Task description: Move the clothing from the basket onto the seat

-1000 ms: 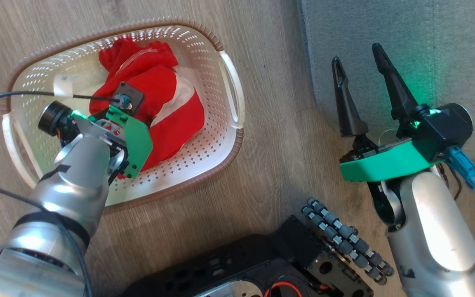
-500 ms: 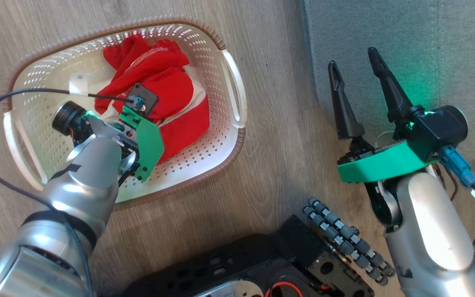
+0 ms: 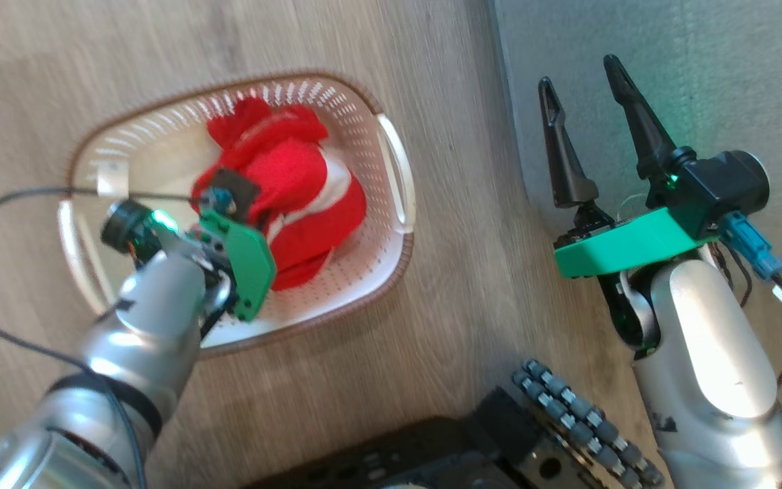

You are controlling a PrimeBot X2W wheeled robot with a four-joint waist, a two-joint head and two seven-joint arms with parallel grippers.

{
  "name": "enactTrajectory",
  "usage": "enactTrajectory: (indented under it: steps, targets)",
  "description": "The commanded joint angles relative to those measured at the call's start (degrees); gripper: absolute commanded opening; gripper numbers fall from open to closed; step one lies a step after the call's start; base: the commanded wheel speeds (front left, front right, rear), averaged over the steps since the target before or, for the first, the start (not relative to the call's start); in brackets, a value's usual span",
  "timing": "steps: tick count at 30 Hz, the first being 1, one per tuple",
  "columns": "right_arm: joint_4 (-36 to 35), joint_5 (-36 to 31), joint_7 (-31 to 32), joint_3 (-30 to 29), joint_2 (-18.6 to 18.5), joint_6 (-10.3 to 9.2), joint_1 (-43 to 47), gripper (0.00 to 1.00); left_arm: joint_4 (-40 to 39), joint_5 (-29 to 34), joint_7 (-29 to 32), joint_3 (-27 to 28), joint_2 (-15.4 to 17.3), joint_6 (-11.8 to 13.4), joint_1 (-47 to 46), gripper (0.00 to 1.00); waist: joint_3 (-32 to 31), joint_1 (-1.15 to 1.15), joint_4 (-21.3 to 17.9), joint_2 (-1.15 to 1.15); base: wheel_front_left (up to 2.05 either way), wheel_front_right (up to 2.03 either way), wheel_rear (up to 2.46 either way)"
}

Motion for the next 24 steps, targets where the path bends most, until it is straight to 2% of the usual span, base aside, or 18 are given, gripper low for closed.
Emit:
enactTrajectory:
  steps: [1, 7, 10, 16, 24]
  targets:
    - [-0.5, -0.4, -0.5, 0.2, -0.4, -0.01, 1.9, 1.0, -1.2, -1.1, -1.6, 0.0, 0.2, -0.1, 2.1, 0.0, -4.7, 0.0, 2.3, 0.0, 0.0, 0.0, 0.0]
    - [2.2, -1.6, -0.5, 0.2, -0.4, -0.01, 2.3, 1.0, -3.6, -4.6, -3.8, -0.3, 0.2, -0.1, 5.6, 0.0, -12.8, 0.0, 5.0, 0.0, 0.0, 0.0, 0.0]
    - [3.4, -2.4, -0.5, -0.4, -0.4, -0.01, 2.7, 1.0, -7.7, -5.4, -3.9, 1.4, 1.0, -0.1, 7.1, 0.0, -16.7, 0.0, 6.7, 0.0, 0.0, 0.0, 0.0]
    - [5.1, -3.2, -0.5, -1.4, -0.4, -0.01, 3.7, 1.0, -17.2, -3.8, -3.9, 7.2, 2.7, 0.0, 11.9, 0.0, -22.9, 0.0, 9.0, 0.0, 0.0, 0.0, 0.0]
    - [7.3, -3.7, -0.5, -1.6, -0.4, -0.01, 6.8, 1.0, -34.1, 3.3, -3.9, 19.6, 3.7, 1.6, 22.7, 0.0, -31.9, 0.0, 12.2, 0.0, 0.0, 0.0, 0.0]
